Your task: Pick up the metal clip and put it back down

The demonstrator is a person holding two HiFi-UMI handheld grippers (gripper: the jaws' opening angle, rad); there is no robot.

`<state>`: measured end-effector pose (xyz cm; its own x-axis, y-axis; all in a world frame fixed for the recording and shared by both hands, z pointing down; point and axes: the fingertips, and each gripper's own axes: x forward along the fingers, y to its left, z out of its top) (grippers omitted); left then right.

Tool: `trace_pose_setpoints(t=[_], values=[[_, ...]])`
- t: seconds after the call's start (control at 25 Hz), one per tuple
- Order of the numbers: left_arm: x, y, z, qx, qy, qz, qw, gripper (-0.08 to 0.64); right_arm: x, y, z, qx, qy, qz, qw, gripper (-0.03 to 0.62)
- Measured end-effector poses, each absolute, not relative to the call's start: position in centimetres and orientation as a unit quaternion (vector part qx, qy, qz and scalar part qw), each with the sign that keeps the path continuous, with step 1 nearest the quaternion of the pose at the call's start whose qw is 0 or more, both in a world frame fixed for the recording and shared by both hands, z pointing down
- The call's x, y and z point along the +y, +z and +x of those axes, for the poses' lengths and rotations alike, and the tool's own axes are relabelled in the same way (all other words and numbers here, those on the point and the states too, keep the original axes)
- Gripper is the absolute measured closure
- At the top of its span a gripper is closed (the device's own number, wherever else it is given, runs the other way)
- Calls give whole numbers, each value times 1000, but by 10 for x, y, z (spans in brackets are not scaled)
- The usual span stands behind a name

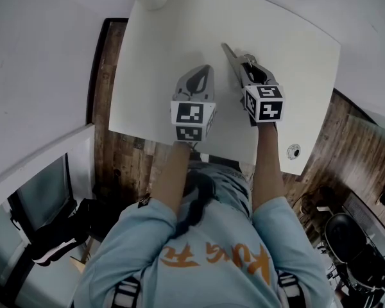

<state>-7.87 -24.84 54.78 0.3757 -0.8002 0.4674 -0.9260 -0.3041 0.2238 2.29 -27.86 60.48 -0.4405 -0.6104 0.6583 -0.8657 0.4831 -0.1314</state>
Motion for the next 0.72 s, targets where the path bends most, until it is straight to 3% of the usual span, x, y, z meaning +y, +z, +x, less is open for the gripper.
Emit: trace_pose_setpoints(t=[0.32, 0.72], values=[[-237, 524, -89, -533, 119, 810, 212, 542, -264, 567, 19, -801, 200, 503, 256, 552], [-251, 439, -93, -522, 67, 840, 132, 543, -255, 453, 41, -784, 102, 590, 163, 554]])
